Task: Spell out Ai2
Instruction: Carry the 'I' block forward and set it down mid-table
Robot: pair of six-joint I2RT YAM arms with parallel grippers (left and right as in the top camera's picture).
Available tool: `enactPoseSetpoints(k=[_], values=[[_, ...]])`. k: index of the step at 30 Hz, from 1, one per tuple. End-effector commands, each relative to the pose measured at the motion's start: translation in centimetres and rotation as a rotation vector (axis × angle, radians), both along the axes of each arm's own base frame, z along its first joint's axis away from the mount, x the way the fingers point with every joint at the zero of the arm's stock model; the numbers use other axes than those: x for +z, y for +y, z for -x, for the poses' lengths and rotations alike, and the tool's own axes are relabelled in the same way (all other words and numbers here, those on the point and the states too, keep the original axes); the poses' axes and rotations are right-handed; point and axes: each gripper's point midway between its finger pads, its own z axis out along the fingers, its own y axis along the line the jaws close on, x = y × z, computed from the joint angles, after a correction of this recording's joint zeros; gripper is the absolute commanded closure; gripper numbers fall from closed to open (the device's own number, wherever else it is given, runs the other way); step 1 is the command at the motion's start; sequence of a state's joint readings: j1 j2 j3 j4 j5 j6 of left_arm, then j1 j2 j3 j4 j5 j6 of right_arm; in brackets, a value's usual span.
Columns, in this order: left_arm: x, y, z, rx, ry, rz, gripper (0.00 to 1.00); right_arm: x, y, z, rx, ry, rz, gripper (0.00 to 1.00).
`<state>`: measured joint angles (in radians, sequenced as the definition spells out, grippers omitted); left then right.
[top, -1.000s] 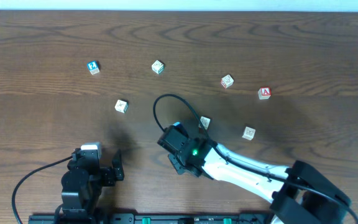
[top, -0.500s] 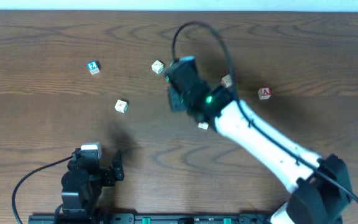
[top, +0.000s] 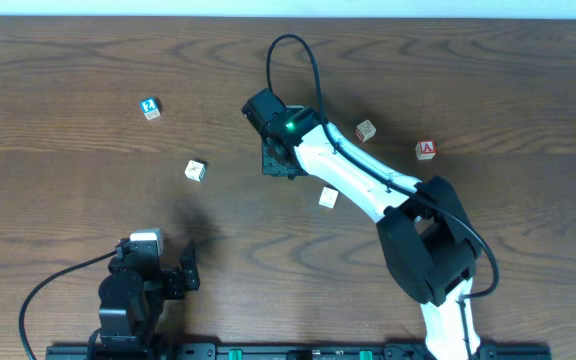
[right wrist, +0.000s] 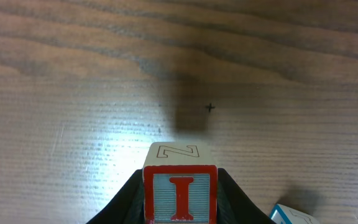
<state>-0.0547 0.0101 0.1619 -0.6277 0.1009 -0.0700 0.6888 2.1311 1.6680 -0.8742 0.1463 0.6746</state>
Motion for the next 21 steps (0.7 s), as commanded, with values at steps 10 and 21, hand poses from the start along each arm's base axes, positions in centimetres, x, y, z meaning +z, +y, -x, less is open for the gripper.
enactPoseSetpoints(k=[10,21], values=[[-0.1,0.1,0.0,-0.002,-0.002,-0.009,0.05,-0.7,-1.0,-2.1,-0.056,-0.033,0.012,0.95],[-0.1,0.1,0.0,-0.002,-0.002,-0.009,0.05,-2.3,-2.4,-3.0,-0.069,-0.022,0.044,0.93]])
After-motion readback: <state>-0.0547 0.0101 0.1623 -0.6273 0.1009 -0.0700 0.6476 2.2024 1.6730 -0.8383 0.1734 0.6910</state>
